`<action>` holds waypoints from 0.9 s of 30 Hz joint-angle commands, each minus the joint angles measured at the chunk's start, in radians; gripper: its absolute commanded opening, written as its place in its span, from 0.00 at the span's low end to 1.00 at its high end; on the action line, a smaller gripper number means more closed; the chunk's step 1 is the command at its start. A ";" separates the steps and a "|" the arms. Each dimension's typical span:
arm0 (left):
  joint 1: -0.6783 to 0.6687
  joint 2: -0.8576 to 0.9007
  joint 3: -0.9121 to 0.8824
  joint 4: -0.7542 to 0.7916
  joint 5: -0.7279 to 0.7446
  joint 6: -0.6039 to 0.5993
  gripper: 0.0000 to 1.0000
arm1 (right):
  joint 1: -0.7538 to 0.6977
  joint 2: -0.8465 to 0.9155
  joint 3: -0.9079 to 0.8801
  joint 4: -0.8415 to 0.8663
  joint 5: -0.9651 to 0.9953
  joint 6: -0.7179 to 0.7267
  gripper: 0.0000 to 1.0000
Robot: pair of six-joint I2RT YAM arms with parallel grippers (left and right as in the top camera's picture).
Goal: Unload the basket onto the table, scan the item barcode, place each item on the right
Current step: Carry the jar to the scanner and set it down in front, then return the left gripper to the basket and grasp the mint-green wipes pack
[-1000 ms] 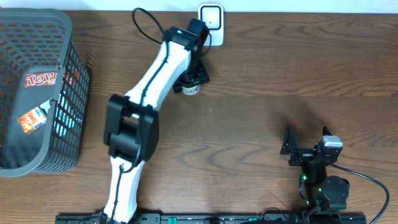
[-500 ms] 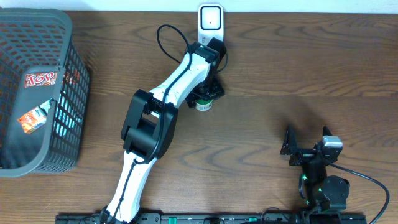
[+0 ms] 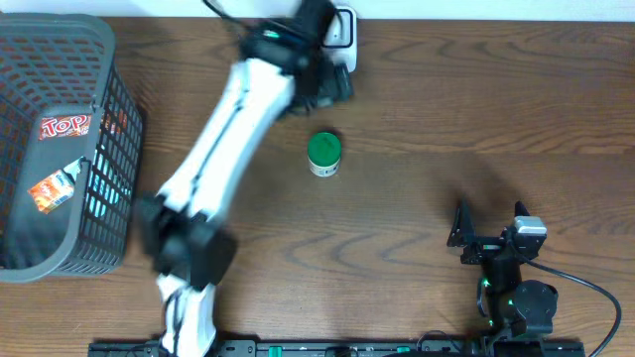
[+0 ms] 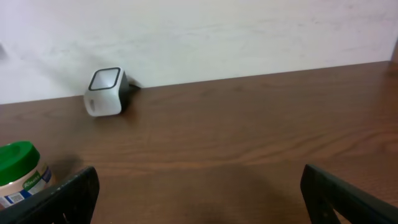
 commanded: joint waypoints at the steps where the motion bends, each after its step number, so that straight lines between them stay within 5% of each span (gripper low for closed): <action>1: 0.097 -0.230 0.052 -0.059 -0.149 0.127 0.98 | -0.002 -0.005 -0.001 -0.004 0.005 0.010 0.99; 6: 0.406 -0.385 0.051 -0.220 -0.208 0.159 0.98 | -0.002 -0.005 -0.001 -0.004 0.005 0.010 0.99; 14: 0.873 -0.372 -0.034 -0.283 -0.178 0.253 0.98 | -0.002 -0.005 -0.001 -0.004 0.005 0.010 0.99; 27: 0.969 -0.203 -0.546 0.066 -0.177 0.276 0.98 | -0.002 -0.005 -0.001 -0.004 0.005 0.010 0.99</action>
